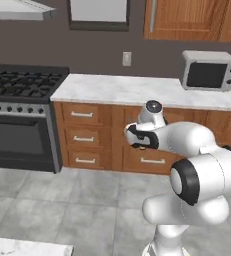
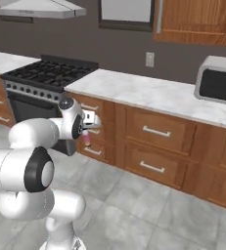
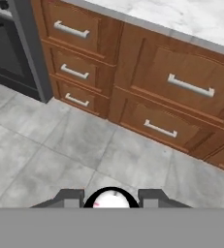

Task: Place the large bottle from the dining counter next to the other large bottle outside the sink, and place the small bottle from the dining counter next to the other small bottle inside the sink.

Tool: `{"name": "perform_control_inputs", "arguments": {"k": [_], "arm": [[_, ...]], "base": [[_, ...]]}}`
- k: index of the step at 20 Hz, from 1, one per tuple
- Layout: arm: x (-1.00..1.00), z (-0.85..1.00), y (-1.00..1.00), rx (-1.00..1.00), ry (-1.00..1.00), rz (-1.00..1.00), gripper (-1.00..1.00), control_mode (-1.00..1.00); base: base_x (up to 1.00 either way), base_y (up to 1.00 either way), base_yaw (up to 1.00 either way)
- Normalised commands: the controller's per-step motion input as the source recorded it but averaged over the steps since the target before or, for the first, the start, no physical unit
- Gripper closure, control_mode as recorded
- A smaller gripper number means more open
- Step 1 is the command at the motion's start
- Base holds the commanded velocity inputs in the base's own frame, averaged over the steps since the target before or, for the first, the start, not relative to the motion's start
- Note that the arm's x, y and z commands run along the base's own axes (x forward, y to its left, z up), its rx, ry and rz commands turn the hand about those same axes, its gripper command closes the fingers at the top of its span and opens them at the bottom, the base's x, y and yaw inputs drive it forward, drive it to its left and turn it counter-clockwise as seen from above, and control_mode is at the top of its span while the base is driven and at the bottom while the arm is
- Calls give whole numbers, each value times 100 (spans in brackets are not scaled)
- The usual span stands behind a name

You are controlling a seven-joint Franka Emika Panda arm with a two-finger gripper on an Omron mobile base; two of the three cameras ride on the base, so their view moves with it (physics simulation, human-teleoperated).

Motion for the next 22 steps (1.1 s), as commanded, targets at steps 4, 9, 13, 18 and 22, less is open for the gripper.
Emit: {"name": "perform_control_inputs", "arguments": {"k": [4, 9, 13, 18, 22], "arm": [[0, 0, 0, 0, 0, 0, 100, 100], [0, 0, 0, 0, 0, 0, 100, 100], [0, 0, 0, 0, 0, 0, 100, 100], [0, 0, 0, 0, 0, 0, 100, 100], [0, 0, 0, 0, 0, 0, 100, 100]], "base": [[71, 0, 40], [72, 0, 41], [64, 0, 42], [55, 3, 48], [57, 4, 51]]}}
